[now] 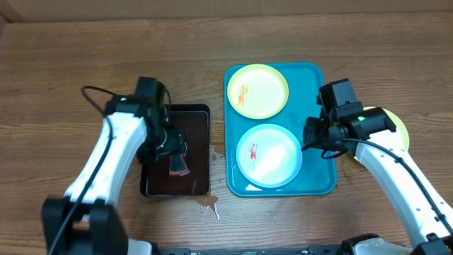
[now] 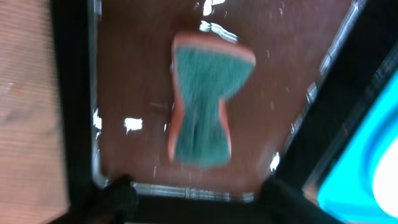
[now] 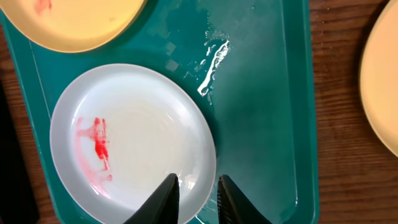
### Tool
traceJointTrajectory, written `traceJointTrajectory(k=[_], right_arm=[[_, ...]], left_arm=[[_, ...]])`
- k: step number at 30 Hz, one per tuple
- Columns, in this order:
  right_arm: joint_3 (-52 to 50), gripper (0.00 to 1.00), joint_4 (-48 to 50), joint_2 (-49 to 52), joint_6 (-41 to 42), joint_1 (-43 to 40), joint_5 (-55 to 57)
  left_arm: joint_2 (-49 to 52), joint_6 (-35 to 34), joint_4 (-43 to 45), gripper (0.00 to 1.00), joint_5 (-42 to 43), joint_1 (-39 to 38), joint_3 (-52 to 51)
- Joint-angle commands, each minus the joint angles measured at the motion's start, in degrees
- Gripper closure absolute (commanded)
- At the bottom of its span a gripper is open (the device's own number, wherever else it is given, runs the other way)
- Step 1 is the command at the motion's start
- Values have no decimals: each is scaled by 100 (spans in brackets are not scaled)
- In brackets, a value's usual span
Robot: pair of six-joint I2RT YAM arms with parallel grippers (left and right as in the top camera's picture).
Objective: Clean dirty plates on tray and stack at the side
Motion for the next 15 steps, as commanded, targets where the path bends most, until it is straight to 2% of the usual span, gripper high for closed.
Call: traceJointTrajectory(k=[1,3,6,8,10,13,15], right_arm=[[129,77,7,-70,-17,31,-140],[129,77,-11,-70,-15,31,-181],[129,77,-55,-70,-15,31,-179],[129,77,-90,-70,-15,31,-179],[129,78,-125,-70,-15,31,-181],[129,78,-186,-70,-15,31,-173],[129,82,-210,-70,-9,31,-170]], left_arm=[[570,111,343,45,46,-44,-13],[942,111,529,46,92,-44,-13],[1462,107,627,57,114,-44,-13],[1696,111,623,72,173,-44,-13],[1897,109,612,96,214,-44,-13],[1891,111,614,96,212,-44,-7],[1777,111,608,96,212,-44,15]])
